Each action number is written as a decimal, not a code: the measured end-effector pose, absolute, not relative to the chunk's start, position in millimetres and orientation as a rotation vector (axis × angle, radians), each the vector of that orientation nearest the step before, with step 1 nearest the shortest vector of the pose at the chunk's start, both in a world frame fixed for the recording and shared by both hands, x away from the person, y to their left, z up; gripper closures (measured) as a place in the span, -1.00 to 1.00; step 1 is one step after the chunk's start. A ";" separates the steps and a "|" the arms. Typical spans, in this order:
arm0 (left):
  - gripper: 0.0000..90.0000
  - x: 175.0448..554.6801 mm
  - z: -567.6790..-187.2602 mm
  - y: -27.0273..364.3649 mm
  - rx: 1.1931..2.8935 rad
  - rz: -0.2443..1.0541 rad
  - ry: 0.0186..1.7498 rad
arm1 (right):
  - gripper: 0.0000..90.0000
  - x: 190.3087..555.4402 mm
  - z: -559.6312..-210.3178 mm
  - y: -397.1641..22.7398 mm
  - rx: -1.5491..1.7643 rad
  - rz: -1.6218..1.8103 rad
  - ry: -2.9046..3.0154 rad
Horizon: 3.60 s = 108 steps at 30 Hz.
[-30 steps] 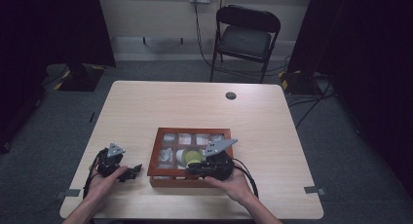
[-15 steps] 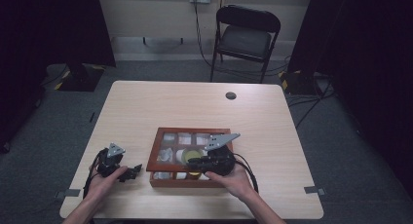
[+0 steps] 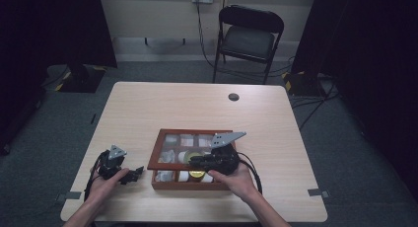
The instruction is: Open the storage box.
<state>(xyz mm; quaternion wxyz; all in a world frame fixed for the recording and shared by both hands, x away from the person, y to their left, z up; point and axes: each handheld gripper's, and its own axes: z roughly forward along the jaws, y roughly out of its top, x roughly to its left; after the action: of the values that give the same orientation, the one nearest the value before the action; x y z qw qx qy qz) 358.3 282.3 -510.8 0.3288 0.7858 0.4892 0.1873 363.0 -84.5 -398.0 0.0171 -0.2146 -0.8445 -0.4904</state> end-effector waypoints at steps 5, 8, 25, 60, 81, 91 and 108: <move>-1.00 358.3 -510.9 281.9 2.050 0.491 1.284 | 0.80 365.7 -393.7 -85.1 -0.683 -1.531 -2.605; -1.00 358.3 -510.9 281.9 2.051 0.491 1.283 | 0.80 366.6 -391.7 -85.1 -0.687 -1.531 -2.605; -1.00 358.3 -511.0 282.0 2.050 0.488 1.282 | 0.81 373.1 -381.8 -85.7 -0.689 -1.552 -2.591; -1.00 358.3 -511.0 281.9 2.050 0.492 1.284 | 0.81 388.2 -359.0 -84.6 -0.735 -1.550 -2.583; -1.00 358.3 -510.8 282.2 2.056 0.491 1.282 | 0.81 397.6 -347.3 -83.6 -0.761 -1.541 -2.583; -1.00 358.2 -511.0 281.8 2.050 0.491 1.284 | 0.81 404.3 -341.4 -84.6 -0.777 -1.548 -2.576; -1.00 358.3 -511.0 281.8 2.049 0.493 1.284 | 0.81 410.4 -335.5 -84.2 -0.794 -1.555 -2.573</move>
<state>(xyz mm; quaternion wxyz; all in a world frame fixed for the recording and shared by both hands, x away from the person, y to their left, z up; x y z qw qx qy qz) 358.3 281.8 -511.0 0.3306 0.7837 0.4909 0.1885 410.4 -84.2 -335.5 0.0160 -0.2553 -0.8273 -0.5001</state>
